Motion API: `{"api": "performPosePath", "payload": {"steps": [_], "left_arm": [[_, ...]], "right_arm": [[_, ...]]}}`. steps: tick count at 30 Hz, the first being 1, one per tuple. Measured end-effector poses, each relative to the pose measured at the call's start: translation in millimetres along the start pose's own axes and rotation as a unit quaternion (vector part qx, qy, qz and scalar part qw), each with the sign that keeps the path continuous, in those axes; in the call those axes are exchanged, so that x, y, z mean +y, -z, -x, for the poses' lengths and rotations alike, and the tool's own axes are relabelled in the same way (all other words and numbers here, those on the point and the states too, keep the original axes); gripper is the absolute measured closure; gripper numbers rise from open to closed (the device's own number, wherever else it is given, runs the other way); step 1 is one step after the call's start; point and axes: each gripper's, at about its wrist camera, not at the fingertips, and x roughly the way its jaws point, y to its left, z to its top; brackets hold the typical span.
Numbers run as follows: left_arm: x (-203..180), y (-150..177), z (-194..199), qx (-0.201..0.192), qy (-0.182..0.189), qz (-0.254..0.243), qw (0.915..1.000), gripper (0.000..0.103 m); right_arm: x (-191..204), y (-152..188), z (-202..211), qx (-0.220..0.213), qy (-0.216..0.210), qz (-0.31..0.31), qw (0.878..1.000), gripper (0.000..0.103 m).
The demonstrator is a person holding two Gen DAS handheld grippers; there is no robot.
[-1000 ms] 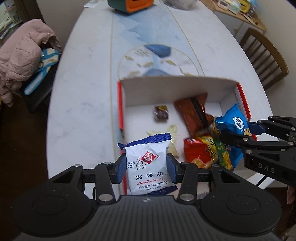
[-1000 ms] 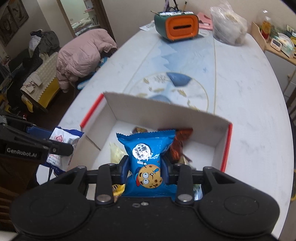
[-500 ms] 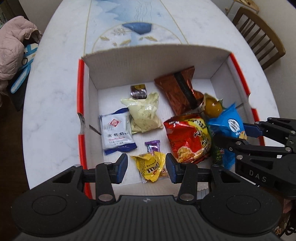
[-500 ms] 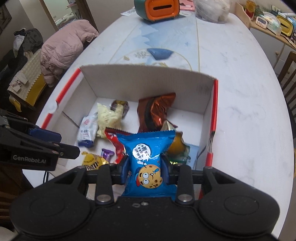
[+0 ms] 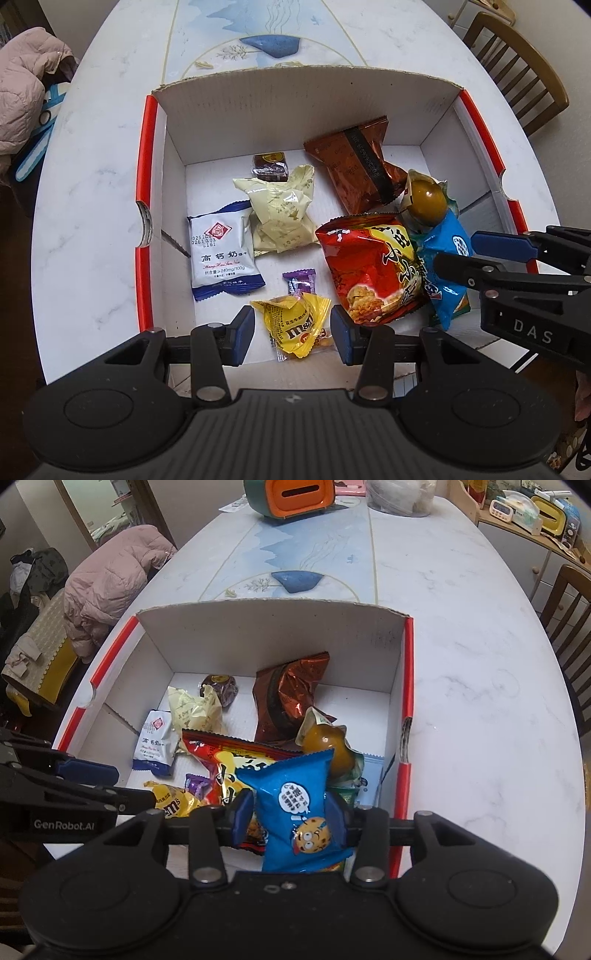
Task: Organize snacks
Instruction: 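Open both tools to drop the blue and white packets into the box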
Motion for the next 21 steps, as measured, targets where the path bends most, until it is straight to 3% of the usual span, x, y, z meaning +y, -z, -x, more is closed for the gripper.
{"api": "performPosePath", "payload": {"steps": [4,11,13,21], "left_arm": [[2,3,6,-0.009,0.002,0.004,0.9999,0.058],[6,15,25,-0.04,0.008,0.007,0.9992,0.049],[6,19,32,-0.049,0.008,0.007,0.9987,0.048],[4,39,59,-0.1,0.007,-0.007,0.995,0.041]], "right_arm": [[1,3,8,-0.017,-0.002,-0.006,1.0,0.036],[7,11,29,-0.047,-0.013,-0.007,0.999,0.028],[9,13,36,-0.056,-0.015,-0.008,0.998,0.02],[22,26,65,-0.101,-0.016,-0.004,0.995,0.014]]}}
